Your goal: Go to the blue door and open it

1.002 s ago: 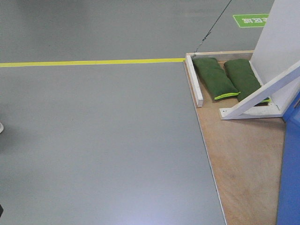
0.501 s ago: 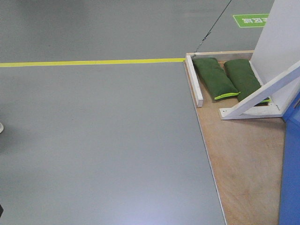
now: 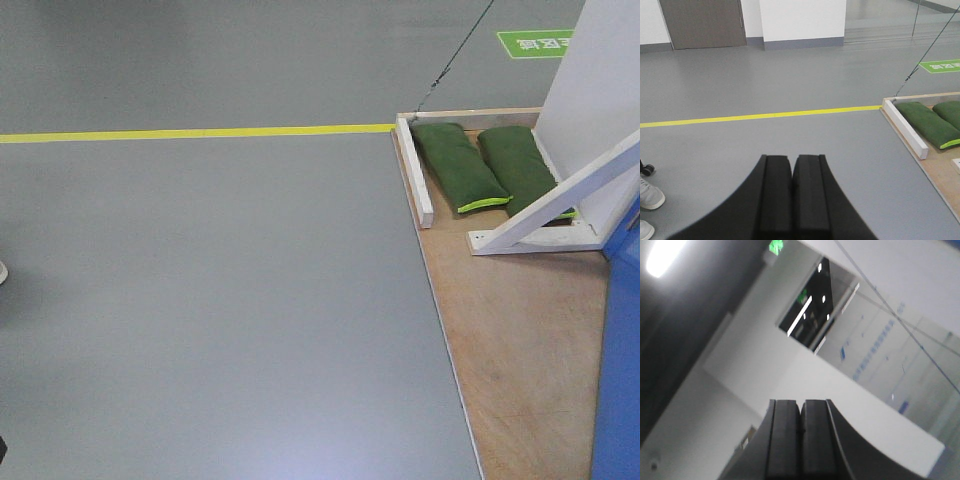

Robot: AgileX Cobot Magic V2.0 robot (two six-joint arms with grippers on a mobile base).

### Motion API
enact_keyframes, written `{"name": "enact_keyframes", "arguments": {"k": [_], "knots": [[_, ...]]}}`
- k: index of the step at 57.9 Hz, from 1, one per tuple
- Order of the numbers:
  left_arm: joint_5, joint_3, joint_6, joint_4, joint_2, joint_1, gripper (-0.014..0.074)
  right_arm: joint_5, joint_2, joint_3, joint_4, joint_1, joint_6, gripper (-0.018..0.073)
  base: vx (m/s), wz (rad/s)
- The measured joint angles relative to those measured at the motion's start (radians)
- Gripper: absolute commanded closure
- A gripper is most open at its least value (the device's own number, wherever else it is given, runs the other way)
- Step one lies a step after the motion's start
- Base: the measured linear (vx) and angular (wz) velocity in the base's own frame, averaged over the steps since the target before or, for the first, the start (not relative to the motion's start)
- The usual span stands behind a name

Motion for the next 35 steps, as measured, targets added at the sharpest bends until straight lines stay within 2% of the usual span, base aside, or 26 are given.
{"name": "enact_keyframes", "arguments": {"k": [12,20,24,27,35], "knots": [[0.000,0.000,0.000,0.000,0.000,0.000,0.0524,-0.359,-0.015,0.033,0.027,0.000,0.000,0.0547,0.00,0.00],[0.000,0.000,0.000,0.000,0.000,0.000,0.0524,-0.474,-0.020,0.035,0.009,0.000,0.000,0.0547,0.00,0.00],[0.000,0.000,0.000,0.000,0.000,0.000,0.0524,-0.446,-0.021,0.035,0.007,0.000,0.000,0.0547,0.00,0.00],[0.000,0.000,0.000,0.000,0.000,0.000,0.0524,-0.363,-0.021,0.035,0.007,0.000,0.000,0.0547,0.00,0.00],[0.000,0.000,0.000,0.000,0.000,0.000,0.0524,-0.020,-0.014,0.035,0.049,0.000,0.000,0.0547,0.00,0.00]]}}
